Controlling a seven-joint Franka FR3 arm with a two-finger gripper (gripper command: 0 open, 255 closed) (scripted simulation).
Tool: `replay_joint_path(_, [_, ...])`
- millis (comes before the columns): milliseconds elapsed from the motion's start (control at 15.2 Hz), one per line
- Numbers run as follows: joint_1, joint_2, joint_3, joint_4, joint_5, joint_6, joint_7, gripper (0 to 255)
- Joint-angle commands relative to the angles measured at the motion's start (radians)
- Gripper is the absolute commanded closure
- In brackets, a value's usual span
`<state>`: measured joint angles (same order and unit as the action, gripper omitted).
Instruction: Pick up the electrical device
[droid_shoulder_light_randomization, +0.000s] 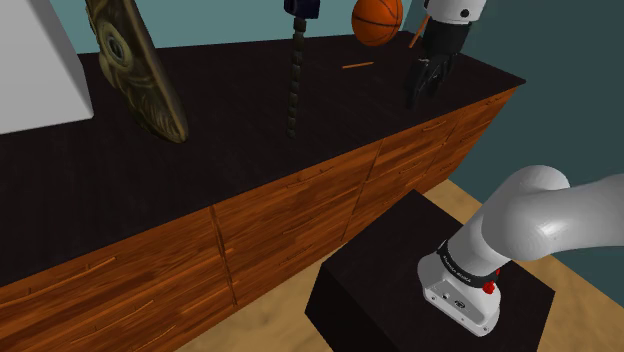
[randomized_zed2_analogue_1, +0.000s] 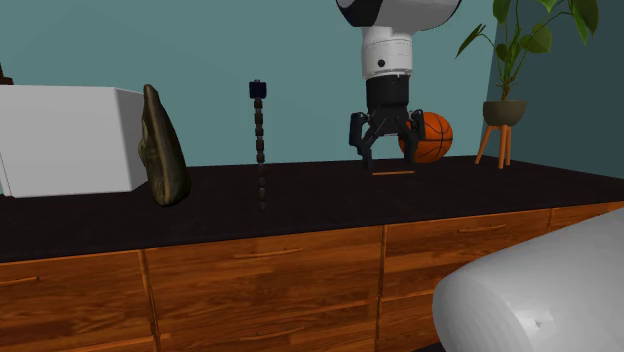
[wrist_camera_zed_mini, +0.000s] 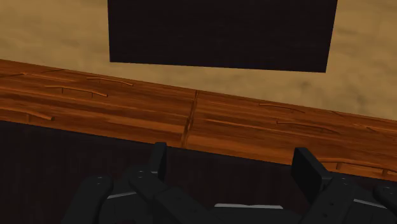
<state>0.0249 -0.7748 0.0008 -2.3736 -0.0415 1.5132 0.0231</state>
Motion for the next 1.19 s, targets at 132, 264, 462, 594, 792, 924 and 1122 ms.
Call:
replay_joint_path(132, [0.008,0.031,0.033,0.045,0.024,0.011,0.045,0])
replay_joint_path(264, [0.014,0.064,0.066,0.093,0.045,0.022,0.090,0])
replay_joint_path(462, [0.020,0.117,0.114,0.171,0.068,0.036,0.156,0])
replay_joint_path(594, [0.021,0.155,0.145,0.228,0.077,0.044,0.200,0])
replay_joint_path(792, [0.021,0.216,0.193,0.319,0.084,0.052,0.267,0])
replay_joint_path(924, [0.020,0.259,0.224,0.385,0.083,0.055,0.312,0])
replay_joint_path(1122, [0.016,0.328,0.273,0.493,0.072,0.054,0.381,0])
